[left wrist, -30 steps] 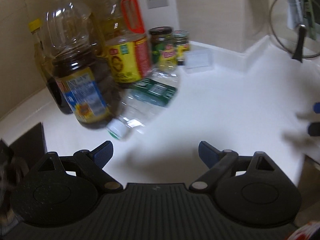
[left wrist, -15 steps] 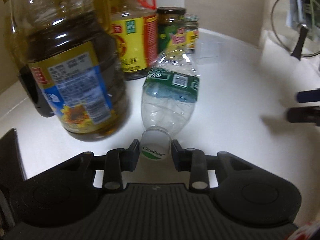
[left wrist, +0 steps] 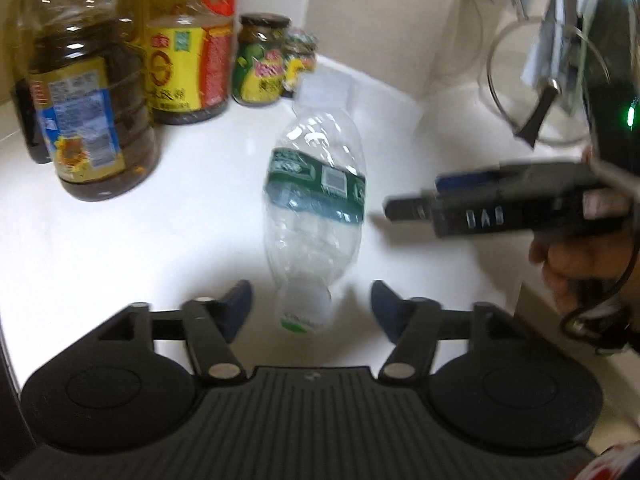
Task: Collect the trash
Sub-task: 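Grasp the crushed clear water bottle with green label with the left tool, then grasp the clear plastic box with the right tool while the left tool lifts the bottle, then carry the water bottle and clear plastic box down over the wastebasket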
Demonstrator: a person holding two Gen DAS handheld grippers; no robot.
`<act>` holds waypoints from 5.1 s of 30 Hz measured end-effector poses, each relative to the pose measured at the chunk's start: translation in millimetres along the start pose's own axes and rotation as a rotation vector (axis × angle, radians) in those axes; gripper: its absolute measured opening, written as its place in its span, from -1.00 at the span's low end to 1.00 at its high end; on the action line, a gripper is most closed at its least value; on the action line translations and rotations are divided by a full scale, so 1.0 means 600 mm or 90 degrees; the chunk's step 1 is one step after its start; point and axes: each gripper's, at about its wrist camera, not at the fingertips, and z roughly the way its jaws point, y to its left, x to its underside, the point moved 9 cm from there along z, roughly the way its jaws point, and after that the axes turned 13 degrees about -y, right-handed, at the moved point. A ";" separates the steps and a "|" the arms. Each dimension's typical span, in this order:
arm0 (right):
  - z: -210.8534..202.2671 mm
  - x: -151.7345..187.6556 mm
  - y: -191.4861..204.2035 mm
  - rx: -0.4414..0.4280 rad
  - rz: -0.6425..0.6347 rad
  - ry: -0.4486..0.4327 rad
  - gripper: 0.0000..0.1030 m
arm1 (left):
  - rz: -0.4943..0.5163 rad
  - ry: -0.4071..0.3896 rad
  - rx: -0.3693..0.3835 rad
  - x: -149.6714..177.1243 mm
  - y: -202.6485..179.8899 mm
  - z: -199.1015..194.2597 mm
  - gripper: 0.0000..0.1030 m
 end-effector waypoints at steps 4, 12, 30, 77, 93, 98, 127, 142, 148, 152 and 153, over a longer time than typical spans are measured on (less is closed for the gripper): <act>0.010 0.003 -0.017 -0.002 -0.015 0.020 0.49 | -0.032 -0.008 -0.009 -0.037 0.027 0.031 0.43; 0.039 0.016 -0.031 -0.007 -0.063 0.027 0.49 | -0.044 0.046 0.049 -0.075 0.053 0.151 0.42; 0.039 0.027 -0.036 -0.052 -0.100 -0.027 0.38 | -0.147 0.167 0.196 -0.077 0.016 0.205 -0.23; 0.291 -0.166 -0.109 0.202 0.081 -0.113 0.71 | -0.015 0.067 -0.031 -0.154 0.129 0.140 -0.45; 0.170 -0.110 -0.118 0.174 0.094 -0.103 0.63 | 0.004 0.068 0.000 -0.129 0.093 0.131 -0.45; 0.065 -0.076 -0.106 0.185 0.105 -0.103 0.63 | 0.020 0.065 0.043 -0.108 0.057 0.116 -0.45; -0.411 0.244 -0.009 0.037 0.052 -0.017 0.63 | 0.007 0.168 0.099 0.217 -0.275 -0.137 -0.45; -0.390 0.401 0.033 0.070 0.063 0.099 0.63 | 0.046 0.293 0.068 0.380 -0.241 -0.117 -0.45; -0.367 0.410 0.037 0.063 0.058 0.114 0.63 | 0.045 0.317 0.058 0.410 -0.231 -0.111 -0.45; -0.361 0.415 0.040 0.058 0.058 0.118 0.63 | 0.035 0.327 0.056 0.419 -0.227 -0.110 -0.45; -0.360 0.417 0.040 0.057 0.059 0.118 0.63 | 0.034 0.328 0.056 0.420 -0.226 -0.110 -0.45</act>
